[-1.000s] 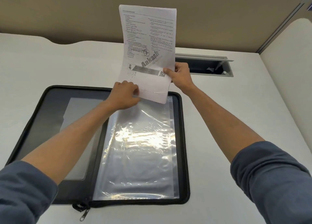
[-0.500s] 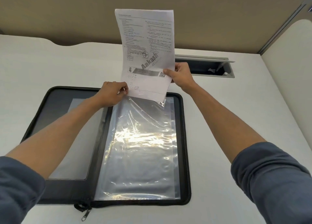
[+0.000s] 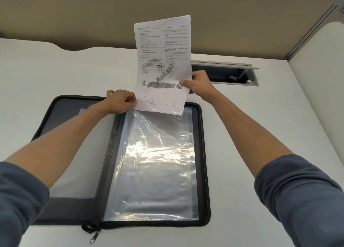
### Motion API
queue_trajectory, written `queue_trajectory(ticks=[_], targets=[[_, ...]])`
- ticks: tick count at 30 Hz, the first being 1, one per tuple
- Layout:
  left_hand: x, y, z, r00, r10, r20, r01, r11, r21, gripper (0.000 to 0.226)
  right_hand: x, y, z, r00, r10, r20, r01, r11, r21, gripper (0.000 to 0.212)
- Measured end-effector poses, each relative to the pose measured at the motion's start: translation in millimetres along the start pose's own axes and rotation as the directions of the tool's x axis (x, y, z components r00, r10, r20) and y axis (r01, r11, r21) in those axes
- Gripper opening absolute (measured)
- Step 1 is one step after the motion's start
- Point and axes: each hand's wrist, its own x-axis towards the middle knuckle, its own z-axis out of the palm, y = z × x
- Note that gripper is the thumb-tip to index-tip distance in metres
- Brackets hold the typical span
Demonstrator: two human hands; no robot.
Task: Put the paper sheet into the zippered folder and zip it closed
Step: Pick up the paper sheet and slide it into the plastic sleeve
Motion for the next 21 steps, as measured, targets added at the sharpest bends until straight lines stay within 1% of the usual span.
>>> queue_trajectory(ticks=[3, 5, 8, 9, 11, 12, 14, 16, 17, 18, 21], targets=[[-0.2, 0.3, -1.3, 0.999, -0.04, 0.003, 0.04, 0.994, -0.097, 0.012, 0.5, -0.8, 0.4, 1.0, 0.005, 0.008, -0.005, 1.0, 0.004, 0.028], [1.2, 2.9, 0.1, 0.998, -0.065, -0.016, 0.064, 0.994, -0.09, 0.014, -0.3, -1.7, 2.5, 0.999, 0.013, 0.042, -0.012, 1.0, -0.02, 0.029], [6.0, 5.4, 5.4, 0.991, -0.097, -0.091, 0.091, 0.993, -0.074, 0.012, -1.8, -0.5, 7.1, 0.996, 0.022, 0.091, -0.018, 0.999, -0.041, 0.033], [8.3, 4.5, 7.4, 0.987, -0.116, -0.114, 0.104, 0.989, -0.101, 0.014, -2.8, 0.6, 8.4, 0.995, 0.025, 0.094, -0.022, 0.999, -0.037, 0.034], [13.3, 0.5, 11.5, 0.978, -0.169, -0.121, 0.136, 0.961, -0.243, 0.024, -4.4, 6.4, 10.1, 0.995, 0.041, 0.088, -0.039, 0.999, -0.017, 0.036], [15.7, -0.6, 13.1, 0.973, -0.208, -0.102, 0.16, 0.923, -0.349, 0.032, -4.8, 10.3, 10.6, 0.995, 0.047, 0.086, -0.047, 0.999, -0.005, 0.036], [20.5, 1.7, 15.0, 0.954, -0.295, -0.057, 0.213, 0.8, -0.562, 0.047, -5.7, 18.3, 10.5, 0.996, 0.05, 0.078, -0.05, 0.999, 0.007, 0.036], [26.0, 6.0, 14.5, 0.931, -0.364, -0.018, 0.237, 0.643, -0.728, 0.053, -5.1, 23.4, 9.8, 0.998, 0.044, 0.042, -0.044, 0.999, 0.003, 0.037], [28.4, 7.7, 14.2, 0.926, -0.378, -0.003, 0.236, 0.585, -0.776, 0.053, -4.6, 24.5, 9.0, 0.999, 0.035, 0.015, -0.035, 0.999, -0.003, 0.036], [30.5, 8.6, 14.3, 0.923, -0.384, 0.001, 0.231, 0.555, -0.799, 0.053, -3.7, 24.7, 8.2, 1.0, 0.023, -0.013, -0.023, 1.0, -0.009, 0.036], [34.2, 11.0, 16.9, 0.923, -0.384, -0.025, 0.203, 0.542, -0.815, 0.047, -1.4, 19.6, 7.0, 0.997, -0.029, -0.064, 0.026, 0.998, -0.056, 0.032]])
